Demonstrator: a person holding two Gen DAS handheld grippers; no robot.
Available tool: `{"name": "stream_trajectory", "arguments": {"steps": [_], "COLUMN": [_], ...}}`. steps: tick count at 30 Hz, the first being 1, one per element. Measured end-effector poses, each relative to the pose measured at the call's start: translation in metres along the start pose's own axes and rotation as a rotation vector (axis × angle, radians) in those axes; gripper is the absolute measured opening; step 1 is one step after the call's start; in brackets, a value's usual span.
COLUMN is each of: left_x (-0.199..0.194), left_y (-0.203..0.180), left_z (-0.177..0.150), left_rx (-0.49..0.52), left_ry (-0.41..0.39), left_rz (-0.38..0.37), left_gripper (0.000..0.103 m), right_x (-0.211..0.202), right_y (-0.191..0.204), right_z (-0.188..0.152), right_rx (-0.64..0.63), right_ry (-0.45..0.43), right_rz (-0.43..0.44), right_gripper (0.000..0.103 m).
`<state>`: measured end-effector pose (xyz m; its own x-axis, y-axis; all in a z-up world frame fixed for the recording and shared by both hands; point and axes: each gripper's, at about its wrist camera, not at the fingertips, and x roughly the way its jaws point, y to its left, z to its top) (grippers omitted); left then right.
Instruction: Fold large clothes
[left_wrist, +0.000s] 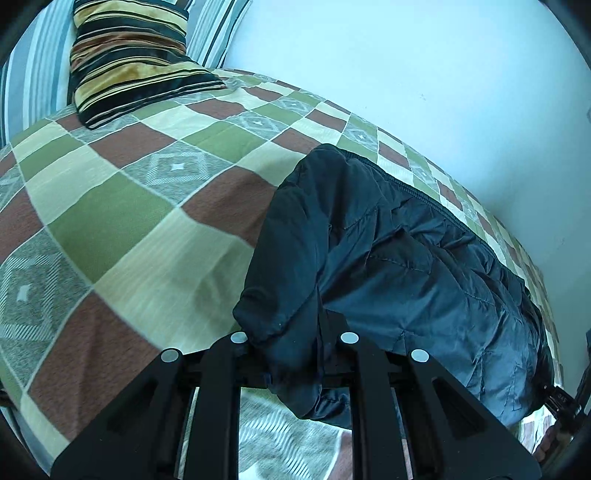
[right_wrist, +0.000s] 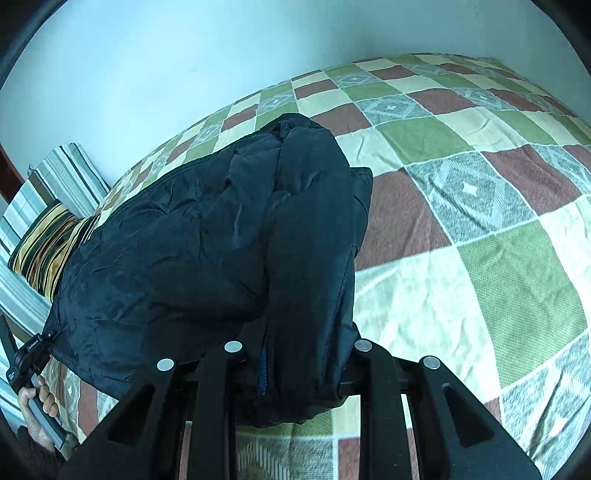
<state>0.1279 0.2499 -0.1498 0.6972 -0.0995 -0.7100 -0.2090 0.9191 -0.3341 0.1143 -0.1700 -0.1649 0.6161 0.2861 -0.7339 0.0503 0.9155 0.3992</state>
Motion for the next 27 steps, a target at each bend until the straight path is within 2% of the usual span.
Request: {"name": "stream_trajectory", "arguments": {"steps": [7, 12, 14, 15, 16, 20, 23, 27], "left_x": [0.003, -0.001, -0.007, -0.01, -0.013, -0.021, -0.023, -0.021], "left_y": [0.012, 0.019, 0.021, 0.023, 0.024, 0.034, 0.04, 0.038], "left_z": [-0.004, -0.002, -0.002, -0.002, -0.001, 0.002, 0.008, 0.025], "left_rx": [-0.019, -0.038, -0.04, -0.038, -0.036, -0.044, -0.059, -0.023], "left_ry": [0.035, 0.044, 0.04, 0.031, 0.024, 0.018, 0.026, 0.036], "left_rz": [-0.015, -0.013, -0.01, -0.002, 0.005, 0.012, 0.005, 0.026], "left_gripper": [0.018, 0.032, 0.049, 0.053, 0.058, 0.065, 0.067, 0.067], "right_x": [-0.002, -0.012, -0.021, -0.027, -0.036, -0.07, -0.079, -0.056], "right_y": [-0.001, -0.001, 0.001, 0.002, 0.005, 0.021, 0.038, 0.065], "right_z": [-0.002, 0.001, 0.004, 0.005, 0.007, 0.016, 0.022, 0.026], "right_rx": [0.006, 0.008, -0.002, -0.007, -0.012, -0.05, -0.079, -0.129], "right_ry": [0.003, -0.005, -0.023, -0.035, -0.061, -0.181, -0.21, -0.131], "right_rz": [-0.009, -0.063, -0.107, -0.129, -0.164, -0.234, -0.197, -0.124], "right_gripper": [0.027, 0.042, 0.044, 0.046, 0.047, 0.048, 0.048, 0.048]}}
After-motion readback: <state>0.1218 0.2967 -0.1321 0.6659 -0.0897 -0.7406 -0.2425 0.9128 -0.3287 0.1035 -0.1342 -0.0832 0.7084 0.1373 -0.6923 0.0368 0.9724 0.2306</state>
